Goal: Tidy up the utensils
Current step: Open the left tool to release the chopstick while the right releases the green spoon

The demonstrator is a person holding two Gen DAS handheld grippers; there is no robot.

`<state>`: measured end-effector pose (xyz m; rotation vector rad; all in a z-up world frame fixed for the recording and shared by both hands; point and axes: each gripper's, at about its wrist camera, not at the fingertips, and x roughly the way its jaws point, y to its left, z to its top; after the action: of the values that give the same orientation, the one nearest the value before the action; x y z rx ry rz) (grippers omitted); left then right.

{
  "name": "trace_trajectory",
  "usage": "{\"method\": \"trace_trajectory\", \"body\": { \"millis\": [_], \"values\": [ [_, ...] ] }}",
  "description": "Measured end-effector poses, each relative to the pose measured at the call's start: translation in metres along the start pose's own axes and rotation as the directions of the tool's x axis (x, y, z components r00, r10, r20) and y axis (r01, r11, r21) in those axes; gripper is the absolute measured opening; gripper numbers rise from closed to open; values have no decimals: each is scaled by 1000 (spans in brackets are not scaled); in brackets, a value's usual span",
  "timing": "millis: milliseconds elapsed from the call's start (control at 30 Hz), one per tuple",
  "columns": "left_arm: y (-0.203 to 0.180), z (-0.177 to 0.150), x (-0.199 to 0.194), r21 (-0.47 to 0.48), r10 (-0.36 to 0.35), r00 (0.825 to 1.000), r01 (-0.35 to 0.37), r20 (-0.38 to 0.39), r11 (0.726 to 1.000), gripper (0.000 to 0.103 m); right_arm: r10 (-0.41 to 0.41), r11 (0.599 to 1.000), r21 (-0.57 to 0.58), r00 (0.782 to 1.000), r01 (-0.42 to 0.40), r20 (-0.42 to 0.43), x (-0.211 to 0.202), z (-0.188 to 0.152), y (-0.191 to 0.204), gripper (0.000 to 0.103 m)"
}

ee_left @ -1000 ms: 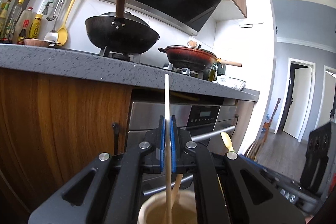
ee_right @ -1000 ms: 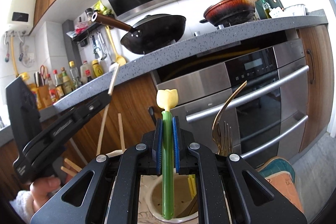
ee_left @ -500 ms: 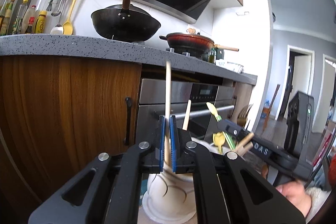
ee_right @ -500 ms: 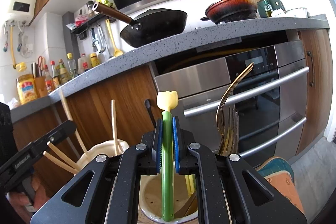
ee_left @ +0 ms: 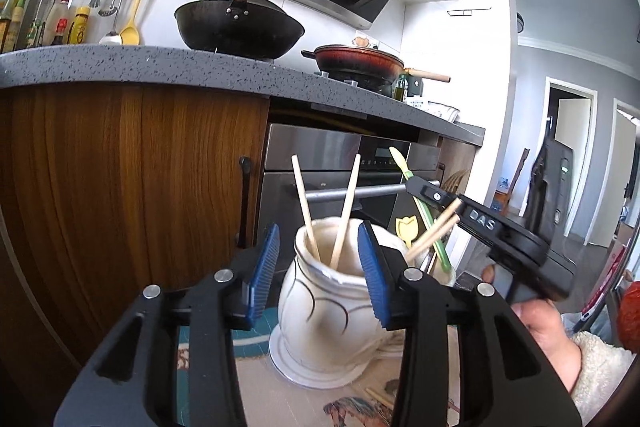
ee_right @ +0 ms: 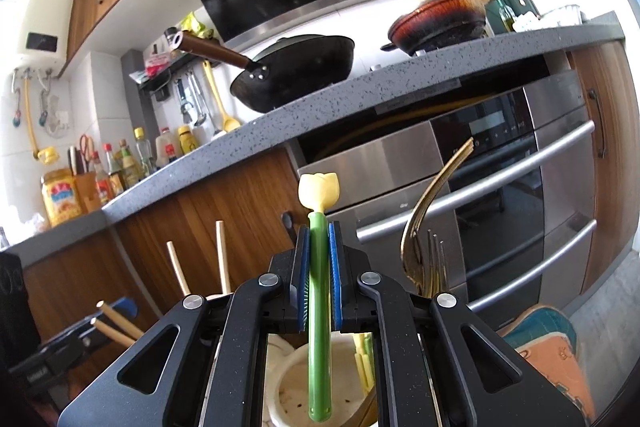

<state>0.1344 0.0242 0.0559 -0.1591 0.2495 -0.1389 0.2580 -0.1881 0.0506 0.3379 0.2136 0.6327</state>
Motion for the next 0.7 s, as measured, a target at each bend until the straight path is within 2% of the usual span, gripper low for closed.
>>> {"method": "trace_trajectory", "body": {
  "millis": [400,500,567,700],
  "values": [
    [5,-10,-10,-27,10,1000,-10,-10,1000,43,-27,997,-77,998,22,-60,4,-15,10,10],
    [6,-13,-14,-38,13,1000,-13,-9,999,56,-38,995,-99,997,31,-68,-2,-19,14,10],
    [6,-15,-18,-41,18,1000,-18,-3,999,74,-39,994,-104,997,32,-73,-8,-22,16,10],
    [4,-21,-23,-16,43,999,-43,-11,999,86,-53,991,-125,994,41,-97,-14,-29,19,10]
  ]
}}
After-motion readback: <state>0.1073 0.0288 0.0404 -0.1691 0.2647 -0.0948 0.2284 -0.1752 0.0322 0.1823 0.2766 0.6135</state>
